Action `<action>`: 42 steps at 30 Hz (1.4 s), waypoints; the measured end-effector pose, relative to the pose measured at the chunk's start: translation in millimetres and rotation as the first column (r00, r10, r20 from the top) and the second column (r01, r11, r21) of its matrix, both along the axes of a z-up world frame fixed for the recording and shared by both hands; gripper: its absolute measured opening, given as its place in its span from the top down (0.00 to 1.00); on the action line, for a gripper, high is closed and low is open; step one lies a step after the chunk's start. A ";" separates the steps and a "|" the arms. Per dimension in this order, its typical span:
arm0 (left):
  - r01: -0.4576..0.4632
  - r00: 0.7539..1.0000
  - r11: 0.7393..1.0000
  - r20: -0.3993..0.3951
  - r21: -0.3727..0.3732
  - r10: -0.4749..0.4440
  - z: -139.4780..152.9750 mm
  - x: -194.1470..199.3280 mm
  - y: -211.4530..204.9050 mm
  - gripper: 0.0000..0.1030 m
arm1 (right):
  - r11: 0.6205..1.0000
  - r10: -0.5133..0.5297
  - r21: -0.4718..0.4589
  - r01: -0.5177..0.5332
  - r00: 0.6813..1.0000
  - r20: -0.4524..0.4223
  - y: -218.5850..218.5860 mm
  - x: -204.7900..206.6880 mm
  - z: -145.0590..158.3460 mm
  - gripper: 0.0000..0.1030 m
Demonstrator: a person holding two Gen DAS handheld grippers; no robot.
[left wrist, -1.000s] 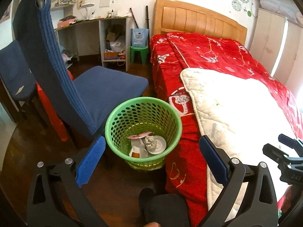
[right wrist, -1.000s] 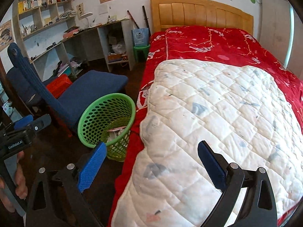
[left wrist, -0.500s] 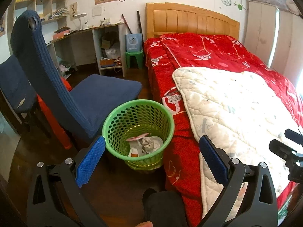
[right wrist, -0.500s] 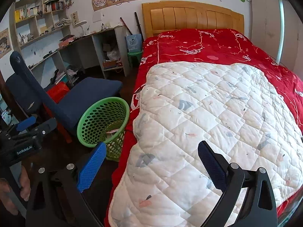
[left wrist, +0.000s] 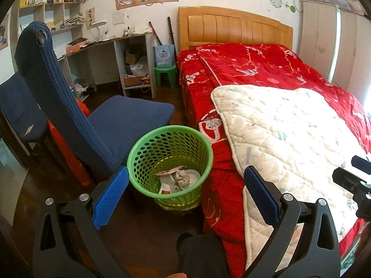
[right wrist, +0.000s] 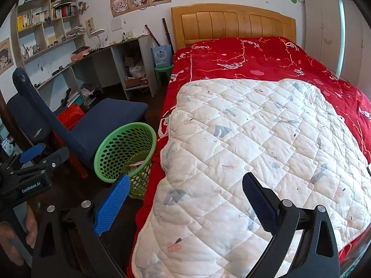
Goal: Collect trash
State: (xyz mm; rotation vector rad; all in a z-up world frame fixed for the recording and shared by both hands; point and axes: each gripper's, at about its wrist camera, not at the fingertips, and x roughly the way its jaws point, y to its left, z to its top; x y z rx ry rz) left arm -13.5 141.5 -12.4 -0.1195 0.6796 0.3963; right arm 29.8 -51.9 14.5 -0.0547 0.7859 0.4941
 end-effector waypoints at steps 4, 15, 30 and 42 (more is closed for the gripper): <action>-0.001 1.000 1.000 0.003 0.012 0.001 1.3 -0.8 -1.6 0.05 | 1.000 -0.003 0.000 0.003 1.000 0.001 -1.0 -0.1 0.7 0.09; 0.010 1.000 1.000 0.009 0.015 -0.010 3.6 -3.7 -5.7 0.05 | 1.000 -0.011 0.005 0.011 1.000 0.004 -4.0 0.8 3.3 0.09; 0.017 1.000 1.000 0.015 0.024 -0.018 6.3 -7.2 -8.9 0.05 | 1.000 -0.016 0.002 0.016 1.000 0.004 -4.4 0.8 2.9 0.09; 0.014 1.000 0.999 0.016 0.038 -0.015 5.9 -8.6 -12.8 0.05 | 1.000 -0.020 0.010 0.020 1.000 0.001 -6.2 0.3 2.1 0.09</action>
